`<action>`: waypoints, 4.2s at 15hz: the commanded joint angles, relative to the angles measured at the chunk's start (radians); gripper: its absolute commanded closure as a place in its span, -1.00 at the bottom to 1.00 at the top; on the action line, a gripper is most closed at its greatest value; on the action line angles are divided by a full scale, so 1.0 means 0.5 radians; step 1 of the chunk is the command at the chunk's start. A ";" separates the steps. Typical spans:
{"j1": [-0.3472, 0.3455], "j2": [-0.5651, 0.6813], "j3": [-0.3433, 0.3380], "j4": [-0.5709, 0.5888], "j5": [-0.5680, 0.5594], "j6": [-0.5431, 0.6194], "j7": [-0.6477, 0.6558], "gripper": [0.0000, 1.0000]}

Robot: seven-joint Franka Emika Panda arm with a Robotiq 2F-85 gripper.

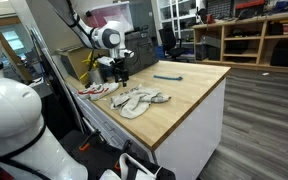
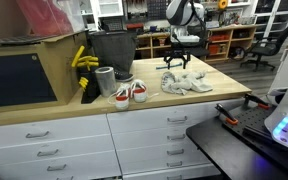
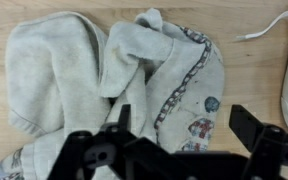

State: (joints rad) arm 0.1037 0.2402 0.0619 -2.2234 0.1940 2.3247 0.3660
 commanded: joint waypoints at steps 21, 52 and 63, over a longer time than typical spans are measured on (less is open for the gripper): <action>0.050 0.340 -0.080 0.213 0.016 0.323 0.284 -1.00; 0.311 0.750 -0.287 0.681 -0.045 0.503 0.619 0.95; 0.146 1.001 -0.272 1.141 0.001 0.290 0.768 0.95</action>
State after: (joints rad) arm 0.2015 0.7127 -0.0856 -1.7189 0.1807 2.5123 0.7246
